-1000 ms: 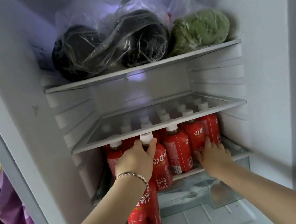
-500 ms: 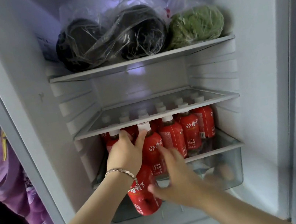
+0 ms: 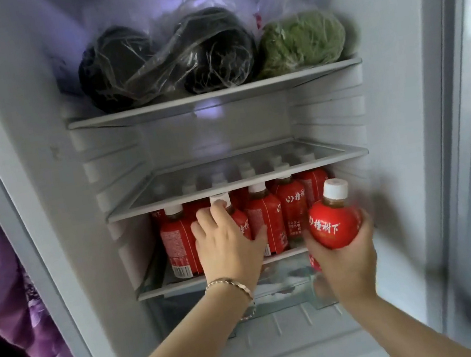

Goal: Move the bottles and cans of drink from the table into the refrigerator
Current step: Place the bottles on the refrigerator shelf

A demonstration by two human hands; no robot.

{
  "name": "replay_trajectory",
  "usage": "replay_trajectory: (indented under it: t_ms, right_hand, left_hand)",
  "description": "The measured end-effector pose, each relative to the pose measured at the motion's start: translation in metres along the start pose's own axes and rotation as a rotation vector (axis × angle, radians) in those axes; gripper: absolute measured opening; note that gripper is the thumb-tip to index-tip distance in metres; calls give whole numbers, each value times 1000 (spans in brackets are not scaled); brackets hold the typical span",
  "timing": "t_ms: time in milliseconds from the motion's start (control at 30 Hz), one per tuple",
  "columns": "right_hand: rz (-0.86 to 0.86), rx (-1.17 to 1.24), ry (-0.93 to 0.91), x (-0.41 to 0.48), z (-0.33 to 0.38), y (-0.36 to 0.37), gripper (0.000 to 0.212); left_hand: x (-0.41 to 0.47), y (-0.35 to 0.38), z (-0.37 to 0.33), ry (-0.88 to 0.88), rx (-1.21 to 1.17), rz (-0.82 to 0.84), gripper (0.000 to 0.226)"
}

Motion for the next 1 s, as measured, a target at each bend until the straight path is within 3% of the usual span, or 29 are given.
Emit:
replay_trajectory:
  t_ms: [67,133,200,267,467,600,733,800,900,967,1000]
  right_hand:
    - [-71,-79,14,22,-7,-4,69]
    - [-104,-146,12,38,-12,0,70]
    - [-40,-219,-20,46,-16,10,72]
    - [39,-237,-43,50,-18,25,76]
    - [23,-503,-16,56,-20,51,86]
    - [87,-698,9,66,-22,50,91]
    - [191,-780,76,60,-20,46,96]
    - [283,-920,50,53,-20,39,95]
    - [375,-1048,-41,44,-14,22,87]
    - [482,-1044,-45,34,-8,10,70]
    - [543,-1034,-36,29,-4,0,58]
  left_hand:
    - [-6,11,8,-16,33,-75,83]
    - [-2,14,18,-203,-67,-46,93]
    - [0,12,30,-301,-159,-4,93]
    - [-2,6,41,-242,-157,-38,87]
    - [12,-9,82,-270,11,-102,90]
    - [18,-1,88,-432,15,-37,99]
    - [3,4,82,-526,77,-16,92]
    - [-11,5,76,-448,111,-2,86]
    - [-27,6,57,6,108,87,64]
    - [-33,2,34,188,109,365,33]
    - [-35,2,24,192,87,490,24]
Point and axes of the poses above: each hand's wrist, its own x-axis towards the middle knuckle, its own y-axis out of the palm, z = x × y, the point moved 1 cm from there along x, towards the middle knuckle, and after that the axes turned 13 degrees about -x, right-handed, at the moved point
